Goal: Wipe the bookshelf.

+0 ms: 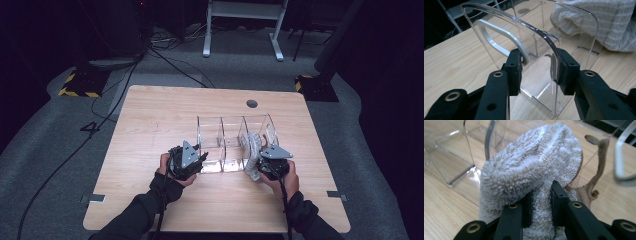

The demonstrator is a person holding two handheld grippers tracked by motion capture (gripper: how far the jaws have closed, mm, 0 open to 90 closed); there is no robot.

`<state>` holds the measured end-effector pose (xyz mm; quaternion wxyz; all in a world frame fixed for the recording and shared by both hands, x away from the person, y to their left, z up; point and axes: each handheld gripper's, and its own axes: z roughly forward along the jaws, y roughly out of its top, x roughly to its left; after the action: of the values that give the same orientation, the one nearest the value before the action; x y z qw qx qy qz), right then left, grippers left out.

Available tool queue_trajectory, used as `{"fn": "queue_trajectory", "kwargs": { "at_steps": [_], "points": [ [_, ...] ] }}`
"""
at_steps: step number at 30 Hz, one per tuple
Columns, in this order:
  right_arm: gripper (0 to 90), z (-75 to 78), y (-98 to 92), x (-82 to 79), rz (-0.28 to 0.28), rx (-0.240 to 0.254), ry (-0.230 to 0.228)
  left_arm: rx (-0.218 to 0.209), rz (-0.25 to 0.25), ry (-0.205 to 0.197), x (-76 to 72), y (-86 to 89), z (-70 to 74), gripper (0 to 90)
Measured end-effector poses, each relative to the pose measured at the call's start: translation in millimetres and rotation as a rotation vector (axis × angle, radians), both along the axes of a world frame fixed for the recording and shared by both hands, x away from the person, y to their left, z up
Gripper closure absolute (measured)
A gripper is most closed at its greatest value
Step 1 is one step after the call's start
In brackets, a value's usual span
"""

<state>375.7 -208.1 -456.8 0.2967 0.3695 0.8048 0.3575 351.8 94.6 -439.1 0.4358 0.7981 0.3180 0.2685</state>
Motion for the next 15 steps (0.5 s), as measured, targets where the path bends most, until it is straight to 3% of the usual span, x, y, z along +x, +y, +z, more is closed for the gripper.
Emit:
{"fn": "queue_trajectory", "kwargs": {
  "at_steps": [10, 15],
  "points": [
    [74.9, 42.2, -2.6, 0.5, -0.031, 0.054, -0.129, -0.001, -0.020, 0.004, -2.2, -1.0, 0.2, 60.8],
    [74.9, 52.3, -4.2, 8.5, -0.039, 0.075, -0.137, 0.003, -0.024, 0.002, -2.6, -1.3, 0.3, 60.9]
  ]
}}
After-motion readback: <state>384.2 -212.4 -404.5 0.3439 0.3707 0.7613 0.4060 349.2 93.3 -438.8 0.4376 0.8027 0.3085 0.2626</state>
